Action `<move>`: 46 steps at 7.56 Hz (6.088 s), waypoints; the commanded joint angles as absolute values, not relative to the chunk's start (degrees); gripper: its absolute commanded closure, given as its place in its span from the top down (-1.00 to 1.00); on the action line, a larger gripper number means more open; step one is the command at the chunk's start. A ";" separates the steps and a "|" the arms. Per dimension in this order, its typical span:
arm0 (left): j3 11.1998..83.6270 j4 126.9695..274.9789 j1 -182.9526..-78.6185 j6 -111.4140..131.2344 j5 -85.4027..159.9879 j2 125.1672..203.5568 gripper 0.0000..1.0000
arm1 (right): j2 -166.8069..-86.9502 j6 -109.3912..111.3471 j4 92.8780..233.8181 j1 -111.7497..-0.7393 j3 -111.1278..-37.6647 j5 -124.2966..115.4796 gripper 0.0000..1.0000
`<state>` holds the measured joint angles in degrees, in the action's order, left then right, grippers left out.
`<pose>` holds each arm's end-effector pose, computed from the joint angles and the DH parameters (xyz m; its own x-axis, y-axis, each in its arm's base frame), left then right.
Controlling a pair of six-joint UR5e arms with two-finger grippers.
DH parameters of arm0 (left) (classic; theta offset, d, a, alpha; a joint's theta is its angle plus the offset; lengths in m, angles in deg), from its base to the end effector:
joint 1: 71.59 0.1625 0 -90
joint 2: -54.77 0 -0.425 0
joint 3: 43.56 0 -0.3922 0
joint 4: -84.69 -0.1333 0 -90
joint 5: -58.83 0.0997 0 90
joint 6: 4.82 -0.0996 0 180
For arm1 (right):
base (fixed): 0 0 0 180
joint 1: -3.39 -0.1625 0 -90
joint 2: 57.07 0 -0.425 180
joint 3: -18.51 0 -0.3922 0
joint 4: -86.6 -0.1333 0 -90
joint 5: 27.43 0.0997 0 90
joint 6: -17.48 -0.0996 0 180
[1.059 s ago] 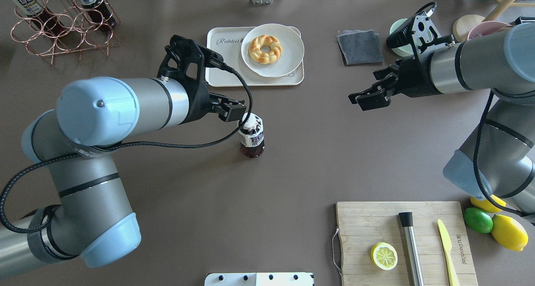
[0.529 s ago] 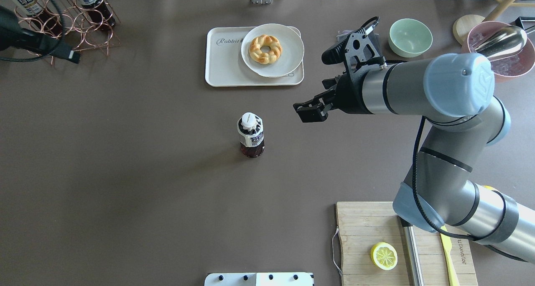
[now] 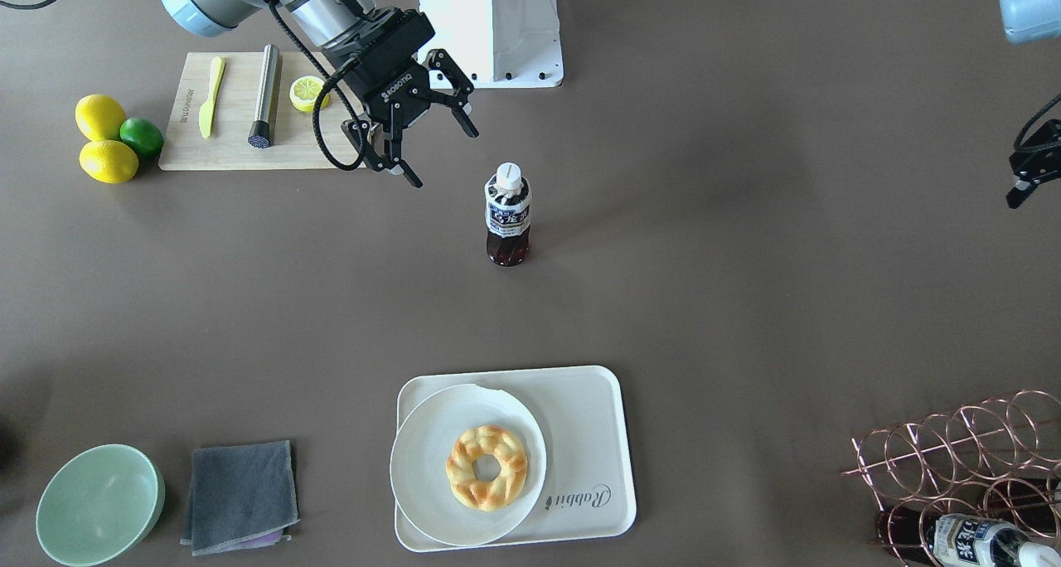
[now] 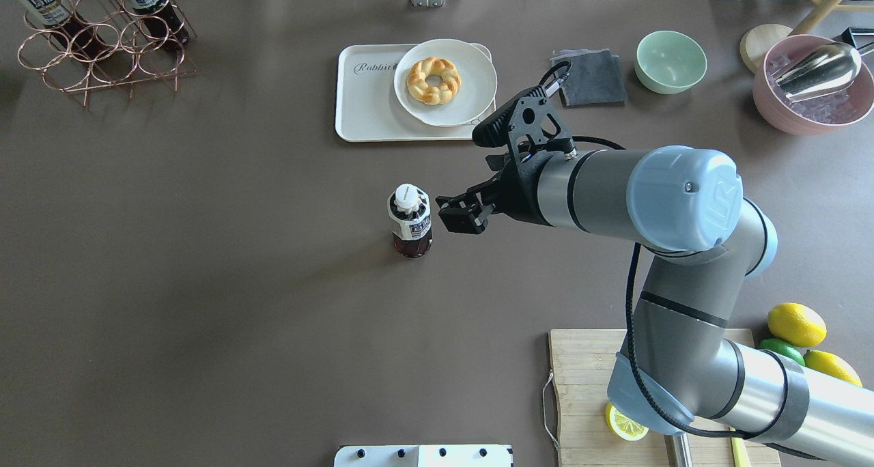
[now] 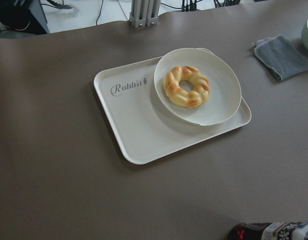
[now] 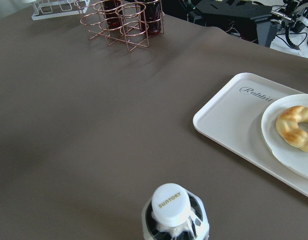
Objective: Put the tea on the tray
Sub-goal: 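Open and withdraw the left gripper while the right gripper moves to the bottle, then close the right gripper around the standing tea bottle, then lift the bottle with the right gripper and carry it onto the tray, then lower the bottle onto the tray beside the plate and open the right gripper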
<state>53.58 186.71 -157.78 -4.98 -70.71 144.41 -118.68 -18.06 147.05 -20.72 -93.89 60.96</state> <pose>-0.0361 -0.5094 0.5818 0.7557 0.2586 -0.6018 -0.0650 0.9438 0.3239 -0.4600 -0.3550 0.1509 0.4419 -0.6934 0.5692 -0.1274 0.5796 0.8049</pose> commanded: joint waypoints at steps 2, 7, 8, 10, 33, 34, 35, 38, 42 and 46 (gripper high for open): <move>49.08 187.35 -161.50 -9.57 -70.90 142.04 0.97 | -114.83 -18.12 146.63 -17.44 -90.23 54.93 0.96; 49.26 187.44 -161.68 -10.71 -70.99 140.99 0.97 | -113.58 -18.12 146.45 -17.71 -87.31 50.36 0.79; 49.26 187.53 -161.68 -10.71 -70.90 140.99 0.97 | -113.85 -18.03 146.45 -17.79 -87.22 50.09 0.74; 49.34 187.44 -161.68 -10.71 -70.99 140.99 0.97 | -113.76 -18.03 146.45 -17.71 -86.87 49.47 0.66; 49.52 178.39 -163.61 -10.01 -76.97 135.72 0.97 | -79.41 -30.69 146.76 -35.63 -43.25 61.08 -1.00; 49.52 178.39 -163.70 -10.01 -76.97 135.80 0.97 | -76.44 -30.60 144.37 -36.33 -36.75 61.08 -1.00; 49.52 178.39 -163.70 -10.01 -76.97 135.98 0.97 | -74.75 -30.42 143.39 -36.60 -33.29 61.08 -1.00; 49.52 178.47 -163.70 -9.92 -76.97 136.50 0.97 | -74.91 -30.33 137.84 -36.34 -29.39 60.37 -1.00; 49.52 178.47 -163.70 -10.01 -76.88 136.51 0.97 | -75.35 -30.33 137.49 -34.24 -29.92 56.69 -1.00; 49.70 178.47 -163.79 -10.36 -76.88 136.24 0.97 | -75.53 -30.25 137.58 -33.97 -30.09 55.45 0.91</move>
<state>49.60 178.47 -163.77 -10.17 -76.88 136.34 -75.48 -30.25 137.53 -34.20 -29.93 56.12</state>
